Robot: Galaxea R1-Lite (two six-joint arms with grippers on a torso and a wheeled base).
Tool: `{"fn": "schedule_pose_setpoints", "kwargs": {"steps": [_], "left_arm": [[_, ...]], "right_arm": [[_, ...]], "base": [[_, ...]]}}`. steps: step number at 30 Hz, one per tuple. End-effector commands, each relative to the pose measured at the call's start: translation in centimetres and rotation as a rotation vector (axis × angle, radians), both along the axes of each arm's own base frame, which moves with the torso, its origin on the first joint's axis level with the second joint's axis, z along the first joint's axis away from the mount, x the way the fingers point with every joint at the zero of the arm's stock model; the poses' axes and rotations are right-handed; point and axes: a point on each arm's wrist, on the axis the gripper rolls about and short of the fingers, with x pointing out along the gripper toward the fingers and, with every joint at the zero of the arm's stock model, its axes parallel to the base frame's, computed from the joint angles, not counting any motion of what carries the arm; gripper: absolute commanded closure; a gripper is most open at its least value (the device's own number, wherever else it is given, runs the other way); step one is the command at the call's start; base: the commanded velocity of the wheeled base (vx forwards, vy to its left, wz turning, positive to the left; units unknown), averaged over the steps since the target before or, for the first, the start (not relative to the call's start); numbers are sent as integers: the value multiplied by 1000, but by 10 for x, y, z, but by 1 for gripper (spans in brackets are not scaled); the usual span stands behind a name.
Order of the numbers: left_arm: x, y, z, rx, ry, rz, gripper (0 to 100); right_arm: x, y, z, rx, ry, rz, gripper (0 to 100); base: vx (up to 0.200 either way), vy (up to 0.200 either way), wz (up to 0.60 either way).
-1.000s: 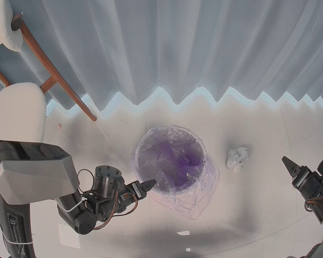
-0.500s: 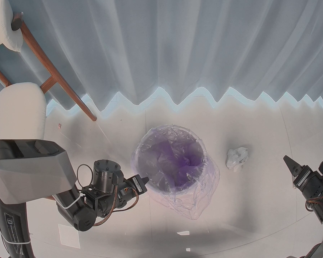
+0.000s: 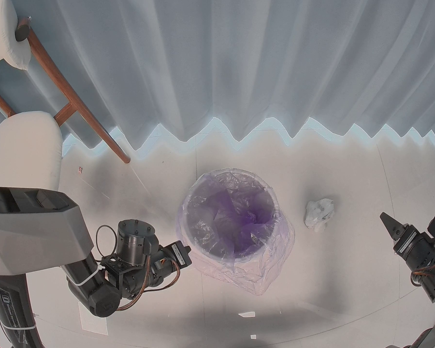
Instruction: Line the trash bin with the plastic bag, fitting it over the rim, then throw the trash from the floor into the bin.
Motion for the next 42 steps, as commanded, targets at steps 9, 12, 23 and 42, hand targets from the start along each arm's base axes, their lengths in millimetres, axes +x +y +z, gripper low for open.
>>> {"fn": "schedule_pose_setpoints", "kwargs": {"steps": [9,12,23,42], "left_arm": [[-19,16,-12,48,51,43,100],[-24,20,-15,54,51,45,100],[-31,35,-21,96,63,104,100],[41,12,-60,307,-112,7,100]], "right_arm": [[-2,0,-5,-4,28,-1,0],[-2,0,-5,-6,28,-1,0],[-2,0,-5,-6,29,-1,0],[-4,-1,-7,-12,51,-3,0]], "base": [[0,0,0],[0,0,0],[0,0,0],[0,0,0]]}}
